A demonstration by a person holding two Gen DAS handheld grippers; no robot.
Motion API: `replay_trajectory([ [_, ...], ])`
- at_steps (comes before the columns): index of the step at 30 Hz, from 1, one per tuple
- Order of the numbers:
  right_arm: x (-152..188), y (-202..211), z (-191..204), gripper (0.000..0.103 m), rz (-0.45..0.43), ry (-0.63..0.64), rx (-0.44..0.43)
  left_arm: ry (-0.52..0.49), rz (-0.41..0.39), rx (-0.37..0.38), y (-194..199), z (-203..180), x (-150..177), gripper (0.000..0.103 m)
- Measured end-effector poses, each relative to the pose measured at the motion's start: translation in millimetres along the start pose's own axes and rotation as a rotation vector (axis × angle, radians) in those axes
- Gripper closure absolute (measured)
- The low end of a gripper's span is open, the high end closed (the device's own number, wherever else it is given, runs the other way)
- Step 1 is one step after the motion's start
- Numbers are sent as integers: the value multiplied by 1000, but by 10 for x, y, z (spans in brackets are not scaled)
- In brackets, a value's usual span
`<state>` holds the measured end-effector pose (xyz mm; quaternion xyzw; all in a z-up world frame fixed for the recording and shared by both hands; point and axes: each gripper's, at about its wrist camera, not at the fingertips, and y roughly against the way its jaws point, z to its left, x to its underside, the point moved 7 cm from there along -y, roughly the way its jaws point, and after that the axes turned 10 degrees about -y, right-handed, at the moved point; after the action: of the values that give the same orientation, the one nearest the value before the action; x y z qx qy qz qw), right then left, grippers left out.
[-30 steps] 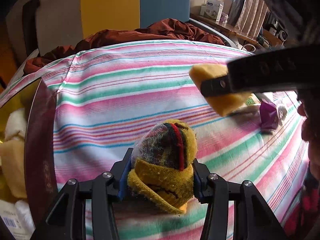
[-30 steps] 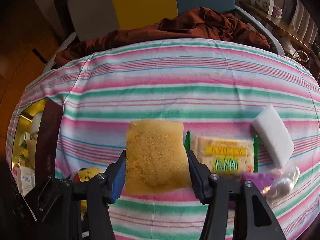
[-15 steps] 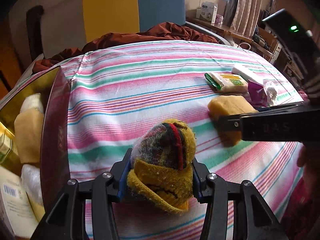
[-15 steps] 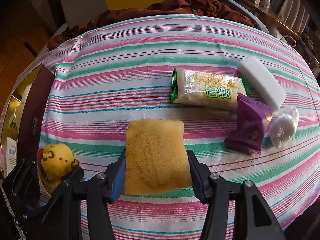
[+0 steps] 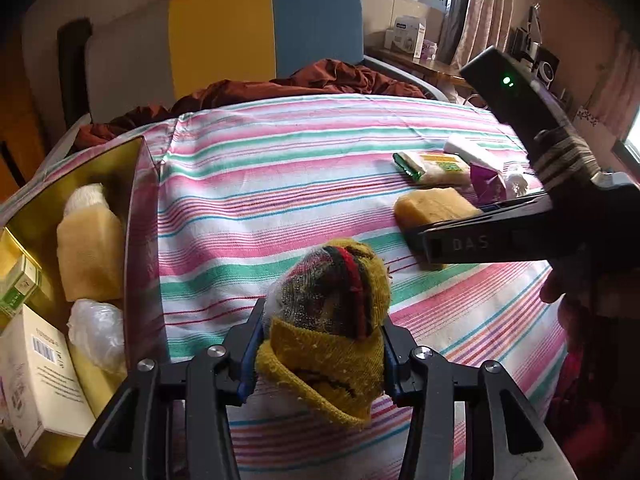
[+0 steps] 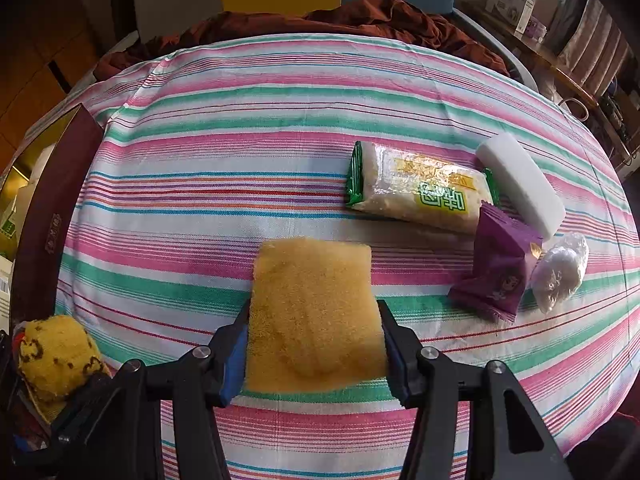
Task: Organize objects
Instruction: 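Carry the knitted hat over the gold tray with the left gripper while the right holds the sponge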
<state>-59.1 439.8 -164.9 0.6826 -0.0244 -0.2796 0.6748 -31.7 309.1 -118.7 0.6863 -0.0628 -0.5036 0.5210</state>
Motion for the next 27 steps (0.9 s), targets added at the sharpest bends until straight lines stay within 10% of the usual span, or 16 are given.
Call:
replay_trajectory([
  [27, 19, -45, 16, 46, -19, 44, 35, 47, -185, -12, 1018, 357, -310, 54],
])
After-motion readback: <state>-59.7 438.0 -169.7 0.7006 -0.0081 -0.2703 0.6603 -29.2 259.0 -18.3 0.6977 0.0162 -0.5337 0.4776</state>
